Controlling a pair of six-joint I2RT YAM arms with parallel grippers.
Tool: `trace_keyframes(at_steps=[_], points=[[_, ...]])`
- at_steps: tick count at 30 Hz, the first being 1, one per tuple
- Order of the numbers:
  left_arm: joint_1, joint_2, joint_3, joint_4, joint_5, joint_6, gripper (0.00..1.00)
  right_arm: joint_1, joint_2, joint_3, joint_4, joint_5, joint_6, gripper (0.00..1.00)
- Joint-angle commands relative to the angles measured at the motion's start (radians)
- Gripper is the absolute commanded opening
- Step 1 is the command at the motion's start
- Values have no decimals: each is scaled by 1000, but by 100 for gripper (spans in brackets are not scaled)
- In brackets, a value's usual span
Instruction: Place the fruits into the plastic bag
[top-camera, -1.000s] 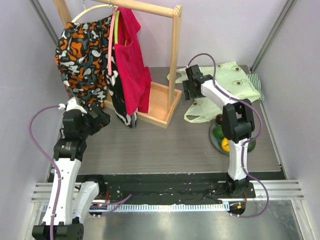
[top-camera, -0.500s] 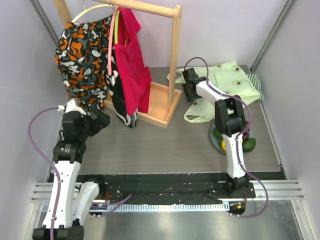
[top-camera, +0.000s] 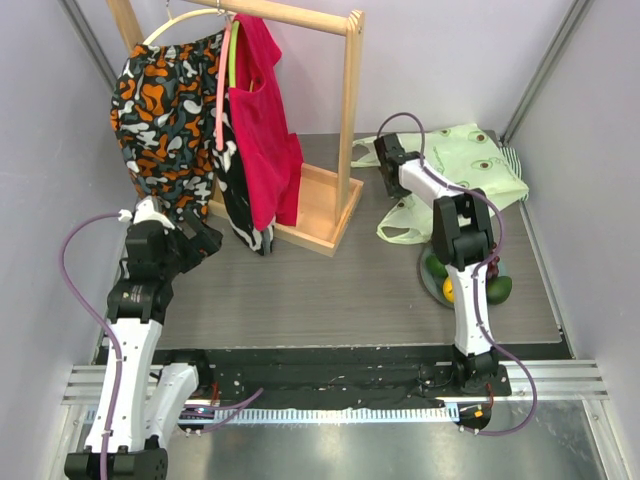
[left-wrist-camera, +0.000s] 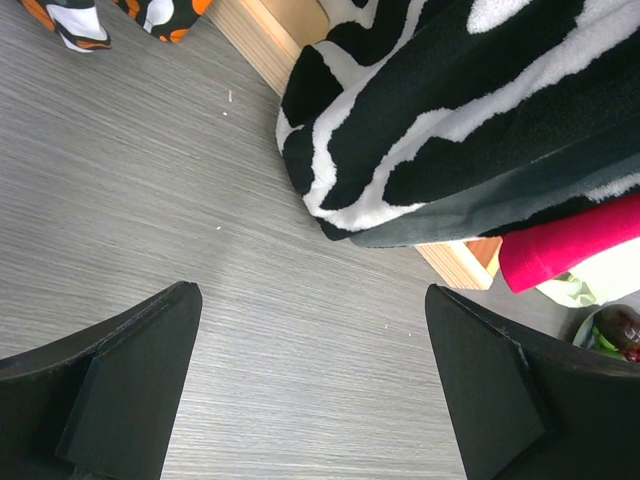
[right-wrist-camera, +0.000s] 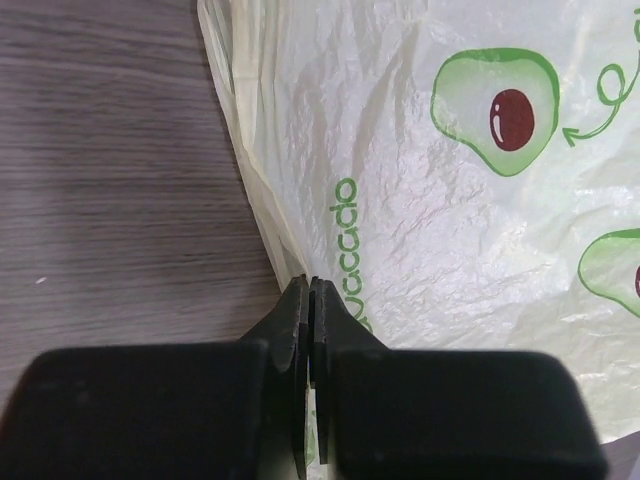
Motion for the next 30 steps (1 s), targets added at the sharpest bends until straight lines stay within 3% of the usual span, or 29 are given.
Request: trace_keyframes(at_steps=[1, 10, 19, 24, 30], points=[[3, -27, 10, 24, 29, 24, 100, -32, -66, 47, 13, -17, -9, 1], [3, -66, 0, 25, 32, 27, 100, -91, -266, 184, 9, -62, -6, 1], [3, -77, 0, 67, 109, 47, 100, -98, -485, 216, 1, -60, 31, 1], [4, -62, 7, 114, 218, 35, 100, -96, -620, 181, -2, -39, 69, 1], [-38, -14, 1, 254, 390, -54, 100, -84, -849, 23, 21, 13, 80, 1]])
